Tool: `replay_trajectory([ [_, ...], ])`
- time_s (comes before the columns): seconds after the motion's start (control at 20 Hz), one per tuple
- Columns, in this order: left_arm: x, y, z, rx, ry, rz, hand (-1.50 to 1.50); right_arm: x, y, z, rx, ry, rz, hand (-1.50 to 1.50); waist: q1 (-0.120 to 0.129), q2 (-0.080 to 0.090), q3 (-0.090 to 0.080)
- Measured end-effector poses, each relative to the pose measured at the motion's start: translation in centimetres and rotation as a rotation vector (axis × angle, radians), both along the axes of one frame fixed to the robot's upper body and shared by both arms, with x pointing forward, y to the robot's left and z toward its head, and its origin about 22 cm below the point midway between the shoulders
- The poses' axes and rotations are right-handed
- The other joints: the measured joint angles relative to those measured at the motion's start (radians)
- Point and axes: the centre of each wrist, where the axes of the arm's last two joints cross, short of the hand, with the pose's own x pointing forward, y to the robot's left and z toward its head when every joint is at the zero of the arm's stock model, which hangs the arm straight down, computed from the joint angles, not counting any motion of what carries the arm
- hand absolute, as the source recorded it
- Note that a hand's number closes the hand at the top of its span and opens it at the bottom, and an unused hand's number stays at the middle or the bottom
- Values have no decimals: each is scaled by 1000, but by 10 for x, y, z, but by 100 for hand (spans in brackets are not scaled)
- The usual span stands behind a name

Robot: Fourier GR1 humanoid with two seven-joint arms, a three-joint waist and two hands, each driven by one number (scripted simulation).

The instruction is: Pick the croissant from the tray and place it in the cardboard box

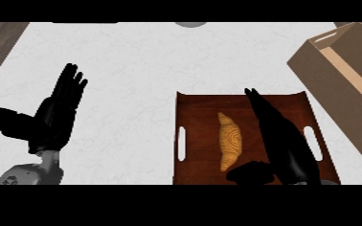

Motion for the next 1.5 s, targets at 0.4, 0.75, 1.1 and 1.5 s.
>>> replay_trajectory([
  [0.4,-1,4,-1,4,0,5,0,-1,7,-19,-6,25,-34,-150,-3,0,0],
  [0.75,4,2,-3,-4,-7,7,0,6,8,-35,-22,57,-62,-150,-3,0,0],
  [1.1,-1,0,0,-5,6,3,0,9,7,-48,-61,78,-95,-150,-3,0,0],
  [1.5,-1,-3,4,-6,-2,0,0,18,10,-58,-61,111,-83,-150,-2,0,0],
])
